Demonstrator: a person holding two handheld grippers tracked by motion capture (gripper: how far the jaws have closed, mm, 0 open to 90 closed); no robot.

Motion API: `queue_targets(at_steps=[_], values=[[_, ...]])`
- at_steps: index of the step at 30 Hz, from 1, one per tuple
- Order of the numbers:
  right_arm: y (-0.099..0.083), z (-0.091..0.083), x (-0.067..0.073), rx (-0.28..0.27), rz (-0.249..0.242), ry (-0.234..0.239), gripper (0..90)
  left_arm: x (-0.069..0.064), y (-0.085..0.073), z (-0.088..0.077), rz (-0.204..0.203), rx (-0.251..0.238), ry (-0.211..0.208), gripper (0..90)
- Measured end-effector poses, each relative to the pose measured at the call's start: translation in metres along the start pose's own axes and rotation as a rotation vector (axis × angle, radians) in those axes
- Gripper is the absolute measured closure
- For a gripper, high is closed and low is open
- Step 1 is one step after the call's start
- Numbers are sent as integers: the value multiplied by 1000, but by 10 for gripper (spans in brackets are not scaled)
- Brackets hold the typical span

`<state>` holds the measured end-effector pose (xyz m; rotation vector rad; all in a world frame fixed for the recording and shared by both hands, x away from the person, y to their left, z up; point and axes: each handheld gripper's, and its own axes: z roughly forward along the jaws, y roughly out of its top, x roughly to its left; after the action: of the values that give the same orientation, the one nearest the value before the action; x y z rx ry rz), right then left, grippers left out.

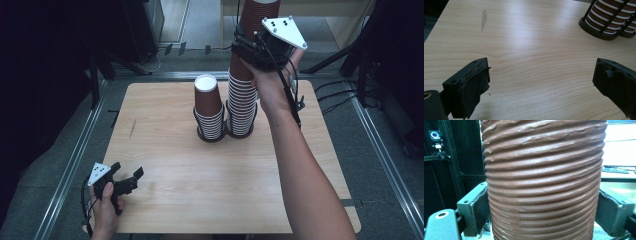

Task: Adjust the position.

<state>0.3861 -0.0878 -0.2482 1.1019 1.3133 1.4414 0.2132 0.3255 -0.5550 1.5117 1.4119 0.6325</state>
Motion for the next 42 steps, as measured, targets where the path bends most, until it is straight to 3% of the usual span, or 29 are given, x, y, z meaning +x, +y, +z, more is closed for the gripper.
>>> queue_targets(at_steps=[22, 42], values=[[-2, -16, -33, -9, 14, -46, 123, -1, 0, 0, 1, -1, 3, 10], [-9, -32, -55, -7, 24, -63, 123, -1, 0, 0, 5, 2, 5, 9]])
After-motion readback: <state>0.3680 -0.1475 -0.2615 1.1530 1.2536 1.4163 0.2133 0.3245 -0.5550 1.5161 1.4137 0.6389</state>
